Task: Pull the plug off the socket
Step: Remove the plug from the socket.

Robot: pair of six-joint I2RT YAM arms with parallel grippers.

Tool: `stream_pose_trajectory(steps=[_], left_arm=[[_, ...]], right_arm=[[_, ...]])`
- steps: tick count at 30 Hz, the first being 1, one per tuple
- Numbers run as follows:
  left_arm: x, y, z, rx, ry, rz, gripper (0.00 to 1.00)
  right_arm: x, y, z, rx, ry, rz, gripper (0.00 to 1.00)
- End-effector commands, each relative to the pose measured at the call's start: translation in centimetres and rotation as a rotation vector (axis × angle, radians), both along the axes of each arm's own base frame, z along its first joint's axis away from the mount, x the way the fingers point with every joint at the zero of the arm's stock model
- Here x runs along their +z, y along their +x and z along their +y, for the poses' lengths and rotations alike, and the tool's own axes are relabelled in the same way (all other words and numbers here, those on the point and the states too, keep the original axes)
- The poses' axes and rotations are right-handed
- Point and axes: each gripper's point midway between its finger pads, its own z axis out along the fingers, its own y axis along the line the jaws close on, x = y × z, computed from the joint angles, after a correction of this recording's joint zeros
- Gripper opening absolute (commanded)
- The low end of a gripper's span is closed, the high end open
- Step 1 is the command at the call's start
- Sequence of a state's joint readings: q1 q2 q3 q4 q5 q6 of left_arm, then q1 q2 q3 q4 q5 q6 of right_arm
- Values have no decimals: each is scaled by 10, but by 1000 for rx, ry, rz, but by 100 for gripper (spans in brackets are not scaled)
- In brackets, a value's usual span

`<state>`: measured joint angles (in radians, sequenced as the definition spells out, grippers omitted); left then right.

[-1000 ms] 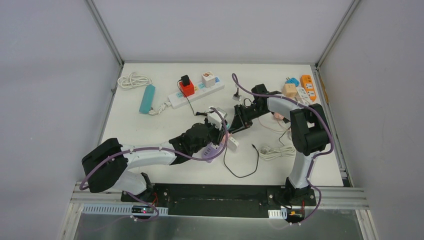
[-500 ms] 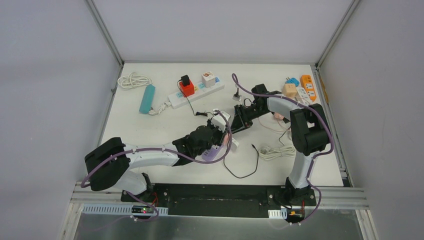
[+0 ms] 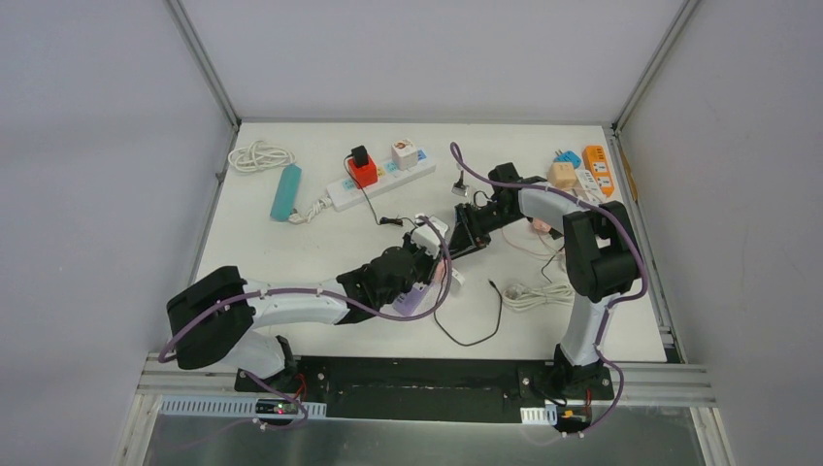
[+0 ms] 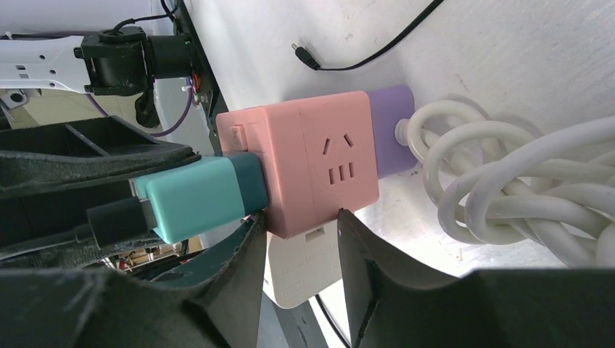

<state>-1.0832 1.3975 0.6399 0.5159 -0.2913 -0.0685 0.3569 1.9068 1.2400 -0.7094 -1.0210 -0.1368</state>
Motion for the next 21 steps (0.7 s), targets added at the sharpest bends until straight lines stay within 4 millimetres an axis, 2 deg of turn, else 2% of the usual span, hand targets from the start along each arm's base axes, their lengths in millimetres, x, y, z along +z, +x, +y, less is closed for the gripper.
stream_pose_trajectory(steps=[1,3,7,12,15,21], left_arm=[[-4,-4,-9,-16,123,-95,0],[-2,-4,-8,5,56,-70,0],[9,4,-3,12,-262,129,0],[17,3,-7,-8,-321,169,0],[17,2,-9,-31,-217,134,0],[-3,-9,-13,-60,183,-108,0]], right_arm=[[-51,20,-15,18,-190,-152,41],[-52,20,-15,18,-191,-152,41],[-53,20,-15,18,-193,-147,41],[-54,20,-16,17,-197,-147,41],[-54,20,-16,18,-199,-147,40],[-54,20,-15,19,-201,-148,41]])
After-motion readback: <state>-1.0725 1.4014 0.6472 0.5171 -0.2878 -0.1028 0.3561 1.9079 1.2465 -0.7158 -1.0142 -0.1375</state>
